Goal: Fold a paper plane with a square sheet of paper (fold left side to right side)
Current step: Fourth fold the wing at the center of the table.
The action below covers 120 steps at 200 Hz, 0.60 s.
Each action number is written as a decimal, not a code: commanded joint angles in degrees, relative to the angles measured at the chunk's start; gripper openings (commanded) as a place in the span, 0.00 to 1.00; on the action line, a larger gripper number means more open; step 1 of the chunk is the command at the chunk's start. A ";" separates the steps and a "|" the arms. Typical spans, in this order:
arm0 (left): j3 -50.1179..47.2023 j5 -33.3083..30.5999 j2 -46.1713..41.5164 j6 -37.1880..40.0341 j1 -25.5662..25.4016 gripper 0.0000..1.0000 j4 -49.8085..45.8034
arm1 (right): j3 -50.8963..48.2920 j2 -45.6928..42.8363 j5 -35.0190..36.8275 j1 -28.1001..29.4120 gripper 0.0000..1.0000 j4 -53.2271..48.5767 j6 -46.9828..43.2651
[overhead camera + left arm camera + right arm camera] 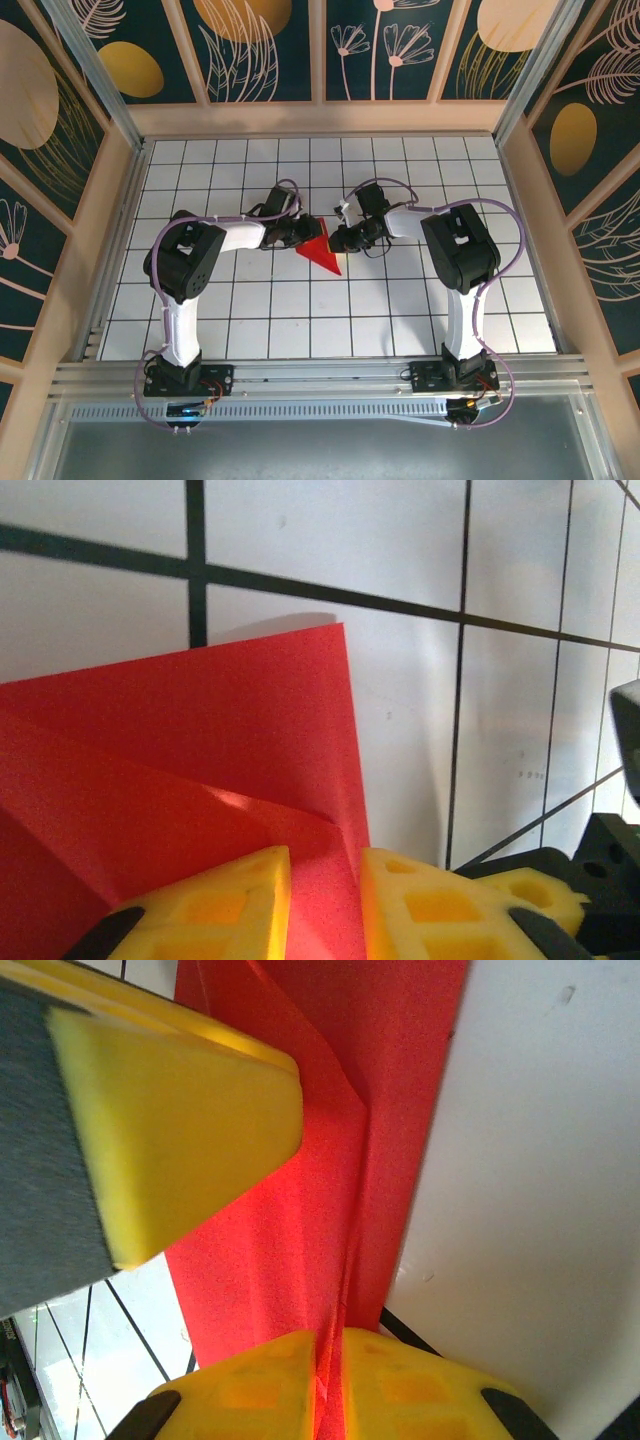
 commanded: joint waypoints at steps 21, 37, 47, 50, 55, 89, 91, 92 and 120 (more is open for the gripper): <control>2.18 -4.46 -5.12 1.81 0.05 0.31 -2.76 | -1.62 1.57 2.80 0.93 0.16 -1.13 -0.37; 0.24 -6.33 -6.70 1.17 0.05 0.31 -2.40 | -1.90 1.26 2.49 0.87 0.16 -0.47 0.05; -1.16 -7.11 -7.56 0.65 0.05 0.31 -1.99 | -2.01 1.06 2.37 0.84 0.15 -0.24 0.17; -1.48 -7.24 -7.68 0.58 0.05 0.31 -1.87 | -1.97 1.05 2.40 0.84 0.14 -0.26 0.16; -2.10 -7.36 -7.94 0.35 0.05 0.31 -1.67 | -2.09 0.90 2.44 0.84 0.13 -0.22 0.26; -4.44 -6.22 -7.65 -0.60 0.05 0.30 0.11 | -2.28 0.75 2.52 0.76 0.03 0.21 0.47; -4.47 -6.22 -7.63 -0.64 0.05 0.30 0.15 | -2.28 0.70 2.48 0.82 0.02 0.15 0.59; -4.48 -6.22 -7.62 -0.65 0.05 0.31 0.19 | -2.32 0.69 2.46 0.78 0.02 0.14 0.60; -5.01 -6.76 -7.58 -0.98 0.06 0.31 0.92 | -2.86 0.47 2.77 0.67 0.00 0.64 0.93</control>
